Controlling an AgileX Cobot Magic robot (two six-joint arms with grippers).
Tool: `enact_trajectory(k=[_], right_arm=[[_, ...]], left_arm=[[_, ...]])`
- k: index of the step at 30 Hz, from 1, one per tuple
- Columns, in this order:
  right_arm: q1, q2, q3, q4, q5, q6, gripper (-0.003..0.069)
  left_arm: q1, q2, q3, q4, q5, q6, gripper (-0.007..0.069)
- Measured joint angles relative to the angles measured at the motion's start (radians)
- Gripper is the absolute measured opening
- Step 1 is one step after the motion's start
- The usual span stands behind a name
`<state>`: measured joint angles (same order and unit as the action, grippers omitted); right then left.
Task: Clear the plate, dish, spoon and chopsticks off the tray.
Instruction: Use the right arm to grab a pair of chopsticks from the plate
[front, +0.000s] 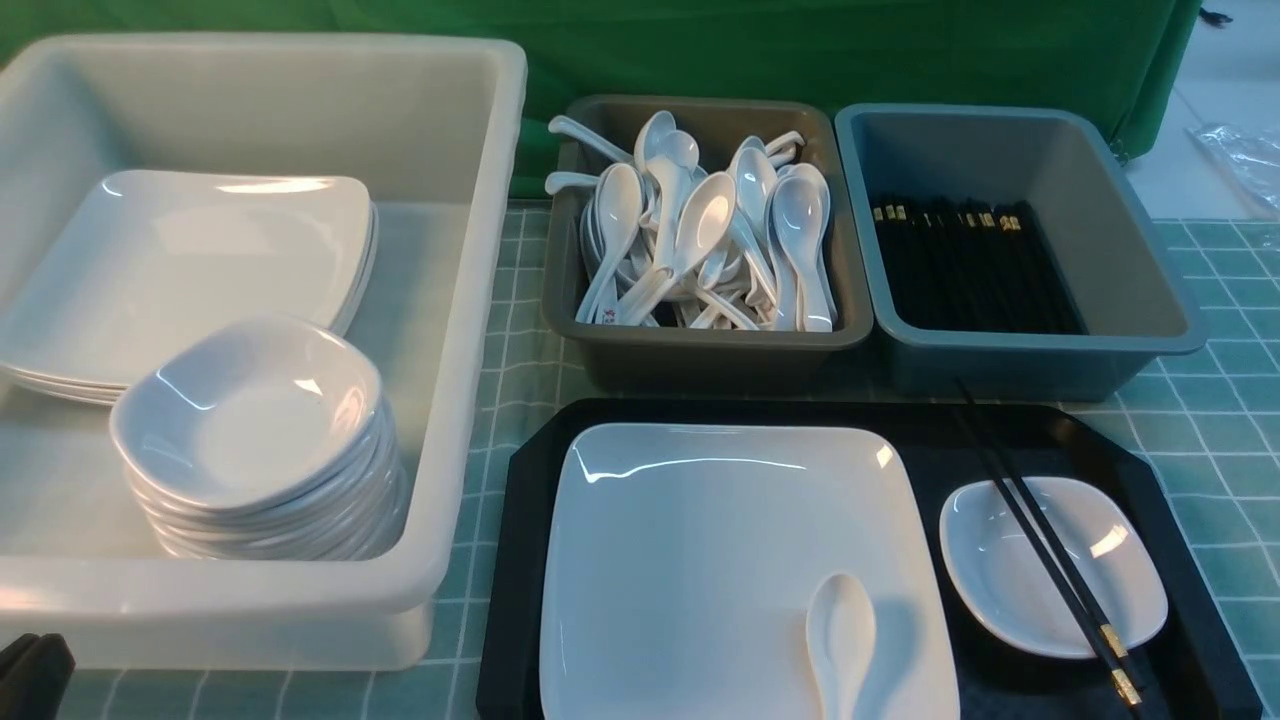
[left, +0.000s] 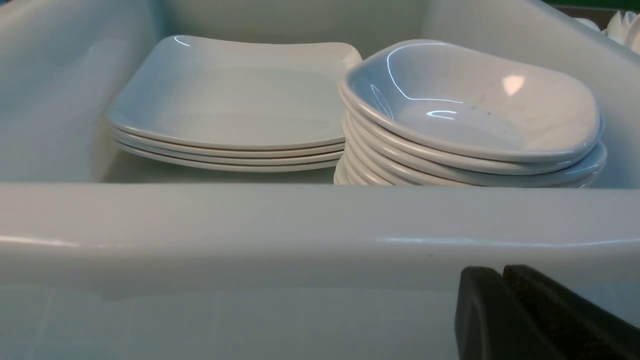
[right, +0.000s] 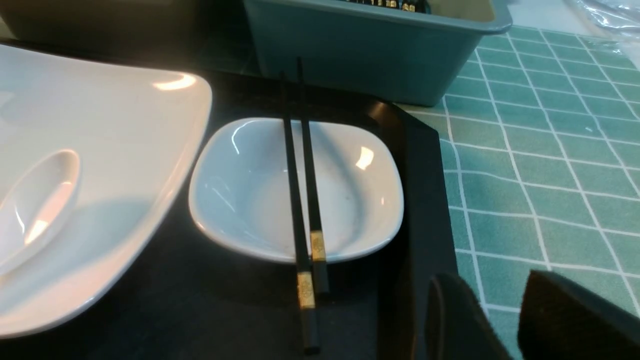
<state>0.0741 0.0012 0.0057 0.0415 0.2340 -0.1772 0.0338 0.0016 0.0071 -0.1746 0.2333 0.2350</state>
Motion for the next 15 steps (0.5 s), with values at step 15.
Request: enact_trajectory(k=[15], right_arm=[[0.0,0.0,0.0,0.0,0.0,0.0,0.0242]], left_arm=[[0.0,0.0,-0.003,-0.426,-0.333,-0.226,0.0017]])
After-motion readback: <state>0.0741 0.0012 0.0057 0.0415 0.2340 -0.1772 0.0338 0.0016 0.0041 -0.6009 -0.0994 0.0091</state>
